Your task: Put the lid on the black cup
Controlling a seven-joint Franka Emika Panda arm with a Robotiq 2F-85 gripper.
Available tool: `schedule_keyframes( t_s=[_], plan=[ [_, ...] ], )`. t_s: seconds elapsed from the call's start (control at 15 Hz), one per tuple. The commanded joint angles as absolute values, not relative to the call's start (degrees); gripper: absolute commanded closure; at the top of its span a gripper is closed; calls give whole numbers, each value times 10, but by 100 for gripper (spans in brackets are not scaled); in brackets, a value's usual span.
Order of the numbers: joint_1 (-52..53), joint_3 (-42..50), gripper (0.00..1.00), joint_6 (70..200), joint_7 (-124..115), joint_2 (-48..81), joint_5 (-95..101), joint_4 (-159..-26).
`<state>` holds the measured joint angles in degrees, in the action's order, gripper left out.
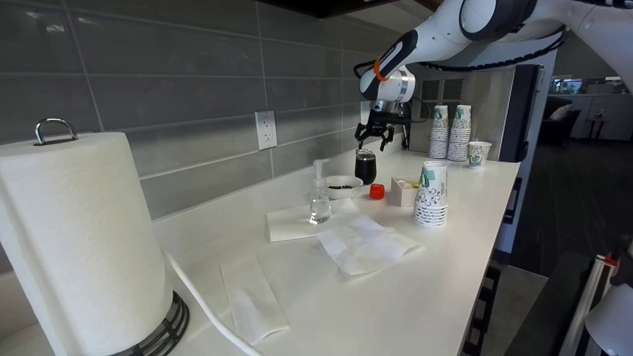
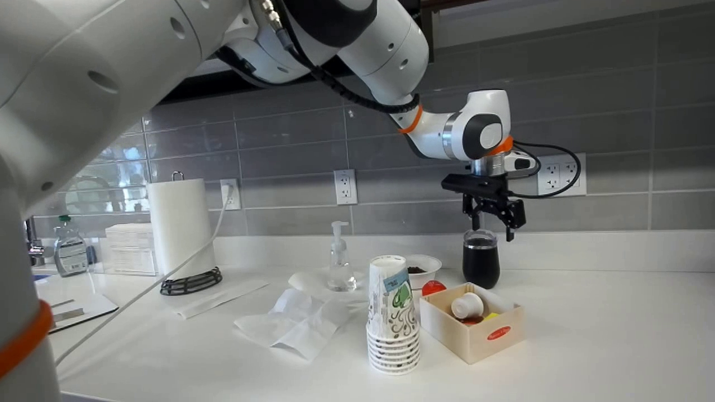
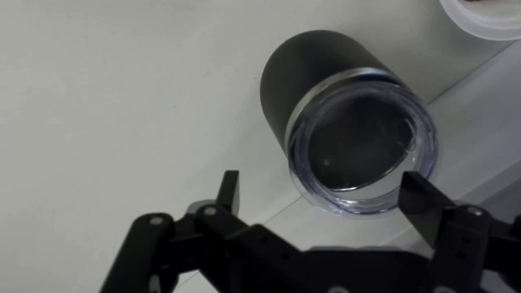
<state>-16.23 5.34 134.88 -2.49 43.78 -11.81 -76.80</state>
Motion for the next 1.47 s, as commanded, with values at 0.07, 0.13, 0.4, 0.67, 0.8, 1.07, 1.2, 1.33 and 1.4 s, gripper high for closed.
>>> schedule_keyframes(
  t_s=[0.07, 0.13, 0.4, 0.67, 0.8, 1.07, 1.2, 1.33, 1.4],
  plan=[
    [-171, 40, 0, 1413, 11, 345, -132, -902],
    [-177, 36, 0, 1425, 24, 335, -138, -917],
    [-181, 31, 0, 1412, 53, 296, -140, -956],
    [-180, 32, 0, 1420, 81, 265, -138, -1005],
    [-177, 34, 0, 1427, 94, 250, -134, -1034],
    [-177, 34, 0, 1464, 123, 223, -137, -1093],
    [-178, 33, 0, 1484, 136, 210, -137, -1120],
    [-179, 32, 0, 1499, 145, 200, -139, -1141],
    [-180, 31, 0, 1505, 151, 196, -140, -1151]
  ],
)
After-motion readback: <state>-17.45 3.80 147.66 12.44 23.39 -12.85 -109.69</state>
